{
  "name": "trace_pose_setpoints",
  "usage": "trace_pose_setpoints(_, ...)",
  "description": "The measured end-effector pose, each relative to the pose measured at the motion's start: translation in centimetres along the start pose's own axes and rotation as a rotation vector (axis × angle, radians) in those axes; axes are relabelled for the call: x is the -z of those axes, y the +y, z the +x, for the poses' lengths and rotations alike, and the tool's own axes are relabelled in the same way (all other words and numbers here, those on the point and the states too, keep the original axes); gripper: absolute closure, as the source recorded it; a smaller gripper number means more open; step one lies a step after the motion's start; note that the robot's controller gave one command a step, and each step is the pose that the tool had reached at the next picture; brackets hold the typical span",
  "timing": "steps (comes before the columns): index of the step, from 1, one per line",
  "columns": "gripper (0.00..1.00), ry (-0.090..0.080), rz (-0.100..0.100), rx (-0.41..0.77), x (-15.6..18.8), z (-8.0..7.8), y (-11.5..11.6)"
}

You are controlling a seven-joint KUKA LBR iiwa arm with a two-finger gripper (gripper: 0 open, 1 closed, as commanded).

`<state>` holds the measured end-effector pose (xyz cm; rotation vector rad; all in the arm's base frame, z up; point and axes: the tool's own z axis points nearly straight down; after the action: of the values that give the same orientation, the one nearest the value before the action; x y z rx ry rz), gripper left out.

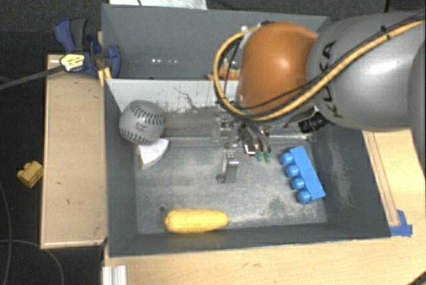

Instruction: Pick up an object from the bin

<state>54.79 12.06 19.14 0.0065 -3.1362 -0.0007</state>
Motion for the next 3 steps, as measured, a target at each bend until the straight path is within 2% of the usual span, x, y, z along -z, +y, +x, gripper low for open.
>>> trace_pose_setpoints(1, 0.0, -0.008, -0.001, -0.003, 0.5, -0.2, -0.1)
trace_pose_setpoints(2, 0.0, -0.008, -0.001, -0.003, 0.4, -0.2, -0.1)
trace_pose_setpoints(3, 0.0, -0.007, 0.001, 0.076, 0.6, 2.6, 1.5)
